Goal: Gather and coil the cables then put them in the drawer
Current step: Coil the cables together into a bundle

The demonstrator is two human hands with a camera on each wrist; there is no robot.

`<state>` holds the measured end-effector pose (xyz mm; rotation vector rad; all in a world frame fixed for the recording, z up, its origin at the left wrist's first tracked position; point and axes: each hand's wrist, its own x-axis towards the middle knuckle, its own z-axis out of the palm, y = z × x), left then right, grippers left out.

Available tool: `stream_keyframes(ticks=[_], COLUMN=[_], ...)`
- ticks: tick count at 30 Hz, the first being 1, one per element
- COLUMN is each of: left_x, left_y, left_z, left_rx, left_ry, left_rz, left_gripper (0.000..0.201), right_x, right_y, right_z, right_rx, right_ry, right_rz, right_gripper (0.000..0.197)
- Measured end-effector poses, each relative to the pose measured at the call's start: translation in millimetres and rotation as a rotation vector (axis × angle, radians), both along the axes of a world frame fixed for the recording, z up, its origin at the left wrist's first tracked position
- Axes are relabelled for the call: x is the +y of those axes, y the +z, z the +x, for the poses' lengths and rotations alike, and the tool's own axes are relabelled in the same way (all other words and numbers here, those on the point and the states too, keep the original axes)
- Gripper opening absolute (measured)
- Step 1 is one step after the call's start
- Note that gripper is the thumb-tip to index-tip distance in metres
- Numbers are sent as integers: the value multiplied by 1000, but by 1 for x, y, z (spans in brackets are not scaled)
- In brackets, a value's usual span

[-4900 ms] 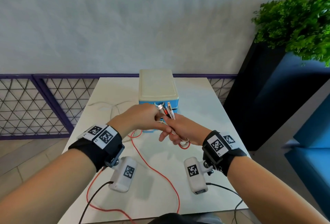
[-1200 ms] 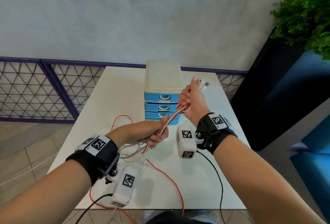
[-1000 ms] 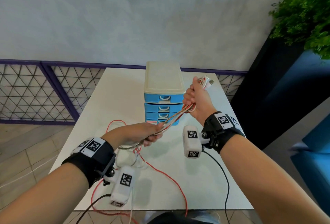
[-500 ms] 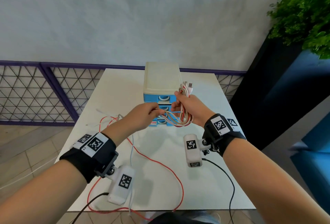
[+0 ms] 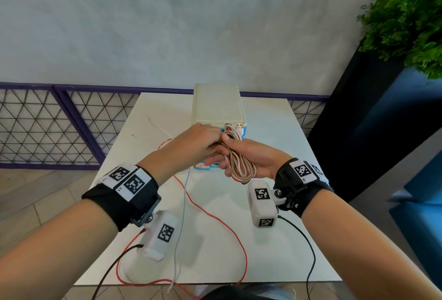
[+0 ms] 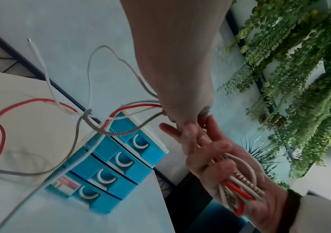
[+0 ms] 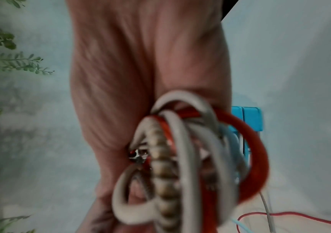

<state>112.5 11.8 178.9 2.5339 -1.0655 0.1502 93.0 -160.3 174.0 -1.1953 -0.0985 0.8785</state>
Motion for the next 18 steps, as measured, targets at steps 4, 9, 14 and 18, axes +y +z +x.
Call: stream_keyframes(ticks=[4,9,14,18], left_x=[10,16,17,17], left_y=[3,11,16,10], left_z=[7,10,9,10], left_rx=[294,750,966,862], left_ry=[104,150,153,114], left_rz=[-138,-149,-112,-61], left_gripper=[12,32,23,38], right_x=[-1,-1,-4,-12], right_y=[-3,-1,5,4], right_z=[-2,-7,-5,-2], right_rx=[-27,-142,-149,-111], right_ry=[-25,60,156,253], right_rz=[59,-59,-106,-107], right_gripper=[20,9,12,29])
